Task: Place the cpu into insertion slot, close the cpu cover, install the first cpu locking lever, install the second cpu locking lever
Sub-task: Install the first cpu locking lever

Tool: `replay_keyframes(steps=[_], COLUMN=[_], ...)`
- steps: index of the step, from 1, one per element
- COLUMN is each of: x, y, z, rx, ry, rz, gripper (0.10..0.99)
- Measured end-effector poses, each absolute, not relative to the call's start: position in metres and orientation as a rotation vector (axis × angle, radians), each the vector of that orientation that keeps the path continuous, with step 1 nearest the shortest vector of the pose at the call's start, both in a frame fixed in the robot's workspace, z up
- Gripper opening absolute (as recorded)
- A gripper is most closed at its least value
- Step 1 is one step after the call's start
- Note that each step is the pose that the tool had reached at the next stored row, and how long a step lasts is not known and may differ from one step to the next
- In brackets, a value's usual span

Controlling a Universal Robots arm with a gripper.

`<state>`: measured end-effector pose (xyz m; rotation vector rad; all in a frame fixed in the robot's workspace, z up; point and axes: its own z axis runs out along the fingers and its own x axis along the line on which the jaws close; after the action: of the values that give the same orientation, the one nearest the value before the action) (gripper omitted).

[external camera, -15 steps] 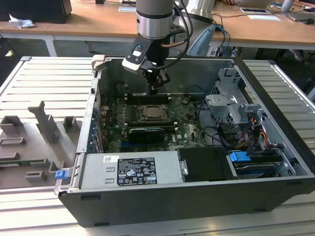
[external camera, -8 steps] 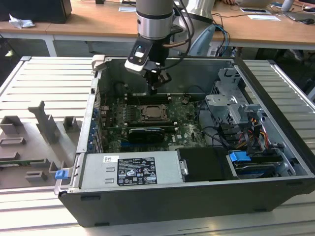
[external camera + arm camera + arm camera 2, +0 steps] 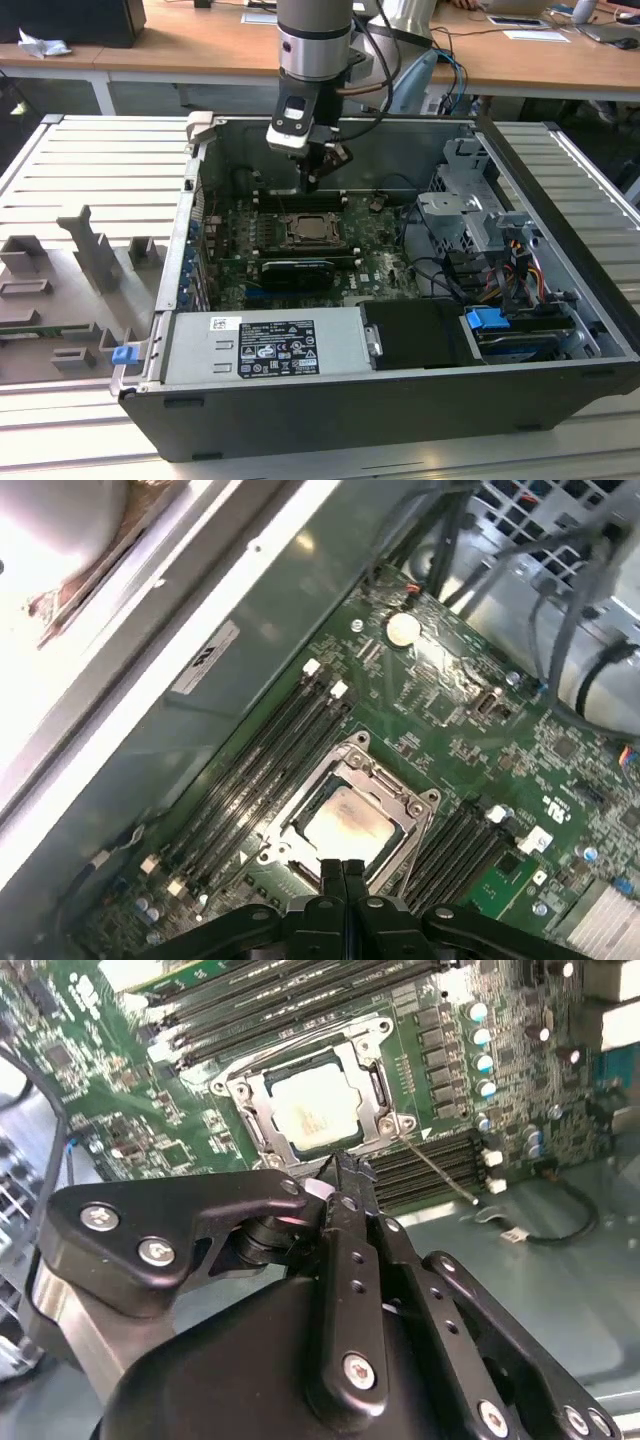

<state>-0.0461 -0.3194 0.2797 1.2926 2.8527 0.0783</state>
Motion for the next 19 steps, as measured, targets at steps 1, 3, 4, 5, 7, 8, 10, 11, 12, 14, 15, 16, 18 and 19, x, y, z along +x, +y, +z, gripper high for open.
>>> replay_keyframes(steps=[1, 3, 4, 5, 7, 8, 10, 11, 12, 14, 15, 16, 18, 19], x=[-0.0461, -0.0461, -0.0461, -0.0461, -0.0461, -0.0461, -0.0461, -0.0461, -0.0461, -0.0461, -0.0461, -0.0461, -0.0461, -0.0461], y=[-0.3194, -0.3194, -0.3194, -0.3194, -0.3194, -0.3194, -0.3194, -0.3195, -0.3195, -0.3195, -0.3195, -0.3195, -0.3195, -0.3195], z=[0.2797, 0.2798, 0.2797, 0.2797, 0.2798, 0.2798, 0.2798, 0.2798, 0.2798, 0.2798, 0.2798, 0.2798, 0.2798, 0.2798], rx=[1.240, 1.199, 1.142, 1.108, 1.069, 1.052, 1.013, 0.995, 0.966, 0.854, 0.803, 0.768, 0.711, 0.683], ry=[2.877, 2.895, 2.919, 2.933, 2.948, 2.954, 2.968, 2.975, 2.985, 3.021, 3.035, 3.045, 3.060, 3.067], rz=[0.079, 0.079, 0.079, 0.079, 0.079, 0.079, 0.079, 0.079, 0.079, 0.078, 0.078, 0.078, 0.078, 0.078], gripper=[0.106, 0.106, 0.106, 0.106, 0.106, 0.106, 0.106, 0.106, 0.106, 0.106, 0.106, 0.106, 0.106, 0.106])
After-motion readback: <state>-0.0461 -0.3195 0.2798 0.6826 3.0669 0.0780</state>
